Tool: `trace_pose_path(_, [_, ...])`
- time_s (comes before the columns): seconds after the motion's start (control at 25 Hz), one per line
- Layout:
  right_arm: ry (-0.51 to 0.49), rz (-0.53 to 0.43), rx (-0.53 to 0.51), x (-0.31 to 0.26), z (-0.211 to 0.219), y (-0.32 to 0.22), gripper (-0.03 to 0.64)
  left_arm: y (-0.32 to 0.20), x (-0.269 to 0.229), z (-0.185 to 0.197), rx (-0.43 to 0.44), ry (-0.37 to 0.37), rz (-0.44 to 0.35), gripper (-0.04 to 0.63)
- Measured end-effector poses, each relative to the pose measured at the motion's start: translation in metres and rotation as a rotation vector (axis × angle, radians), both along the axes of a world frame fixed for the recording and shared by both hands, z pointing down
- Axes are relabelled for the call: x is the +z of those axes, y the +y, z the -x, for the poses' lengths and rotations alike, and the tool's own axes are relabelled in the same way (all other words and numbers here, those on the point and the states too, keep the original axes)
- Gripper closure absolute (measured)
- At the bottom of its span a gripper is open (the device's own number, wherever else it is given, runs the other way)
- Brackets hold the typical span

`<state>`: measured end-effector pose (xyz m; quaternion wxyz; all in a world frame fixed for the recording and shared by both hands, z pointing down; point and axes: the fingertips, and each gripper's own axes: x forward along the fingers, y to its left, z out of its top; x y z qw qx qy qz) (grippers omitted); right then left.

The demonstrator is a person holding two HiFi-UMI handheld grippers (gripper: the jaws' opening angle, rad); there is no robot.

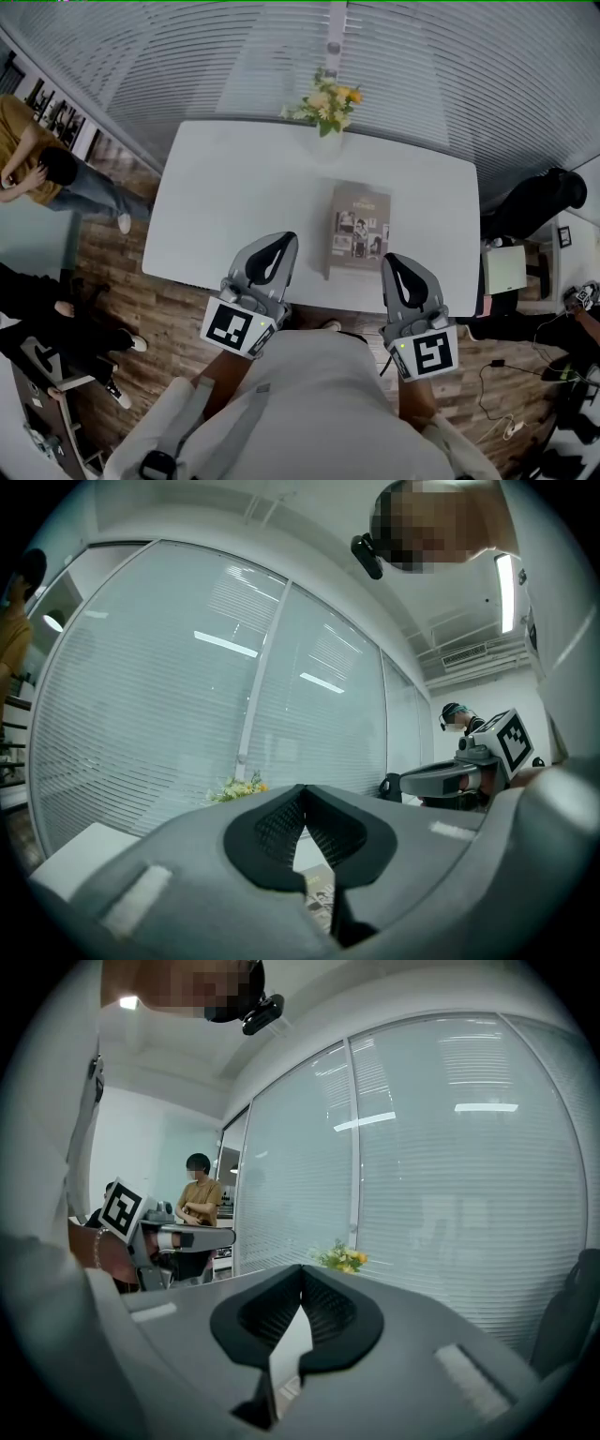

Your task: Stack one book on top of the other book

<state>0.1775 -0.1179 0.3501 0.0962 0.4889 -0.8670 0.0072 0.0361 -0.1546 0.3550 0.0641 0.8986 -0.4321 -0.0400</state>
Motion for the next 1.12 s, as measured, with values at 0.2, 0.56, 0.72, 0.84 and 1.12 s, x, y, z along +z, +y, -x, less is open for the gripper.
trace_pose_path(0.2, [-0.001,-0.007,0.008,-0.005,-0.002,0.000,0.612,-0.001,-0.004,0.001,0.000,-0.004,-0.014,0.594])
trace_pose_path(0.56, [0.005,-0.016,0.010,-0.011,0.000,0.002,0.612,0.003,-0.009,0.002,0.006,-0.012,-0.030,0.594])
trace_pose_path(0.72, [0.002,-0.019,0.008,-0.012,0.002,0.004,0.612,0.005,-0.010,0.002,0.007,-0.007,-0.034,0.594])
trace_pose_path(0.84, [-0.002,-0.018,0.012,-0.013,0.003,0.003,0.612,0.005,-0.011,0.005,0.005,-0.005,-0.034,0.594])
trace_pose_path(1.12, [0.003,-0.017,0.006,-0.012,0.007,0.003,0.613,0.006,-0.009,0.007,0.007,-0.001,-0.030,0.594])
